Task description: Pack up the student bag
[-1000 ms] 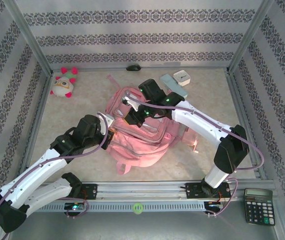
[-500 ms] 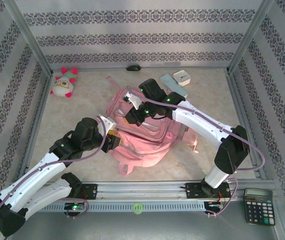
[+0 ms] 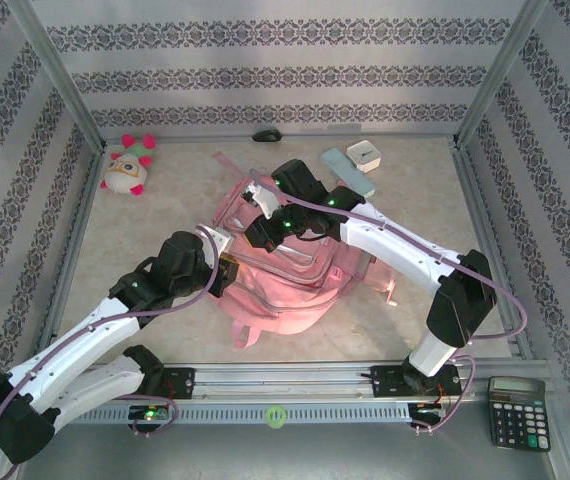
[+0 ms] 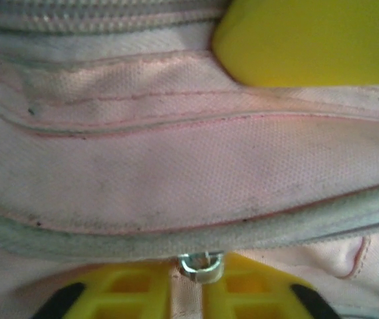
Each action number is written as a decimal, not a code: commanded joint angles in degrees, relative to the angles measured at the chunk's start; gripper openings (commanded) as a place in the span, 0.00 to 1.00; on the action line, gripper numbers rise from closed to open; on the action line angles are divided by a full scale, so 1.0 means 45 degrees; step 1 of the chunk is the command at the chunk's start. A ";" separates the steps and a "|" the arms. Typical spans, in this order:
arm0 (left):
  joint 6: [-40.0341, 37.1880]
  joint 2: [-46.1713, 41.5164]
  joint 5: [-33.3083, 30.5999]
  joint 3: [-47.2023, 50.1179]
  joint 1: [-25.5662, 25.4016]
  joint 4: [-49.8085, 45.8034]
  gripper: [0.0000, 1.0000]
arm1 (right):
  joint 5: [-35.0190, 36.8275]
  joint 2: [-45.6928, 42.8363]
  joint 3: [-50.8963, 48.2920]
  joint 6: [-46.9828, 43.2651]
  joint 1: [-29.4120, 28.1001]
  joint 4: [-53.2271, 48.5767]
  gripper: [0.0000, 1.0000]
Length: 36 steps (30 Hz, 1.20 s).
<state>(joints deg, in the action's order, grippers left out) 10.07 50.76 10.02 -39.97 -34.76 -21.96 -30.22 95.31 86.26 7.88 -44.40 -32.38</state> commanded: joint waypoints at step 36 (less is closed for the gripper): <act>-0.2149 -0.0386 0.5880 -0.0285 0.1471 -0.2223 0.00 | -0.1886 -0.1138 0.0047 -0.4934 0.0489 -0.1231 0.34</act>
<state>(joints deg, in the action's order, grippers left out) 2.11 48.47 30.44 -40.51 -29.08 -30.24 -40.32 94.98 86.56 -13.13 -41.10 -40.60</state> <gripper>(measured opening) 0.043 0.291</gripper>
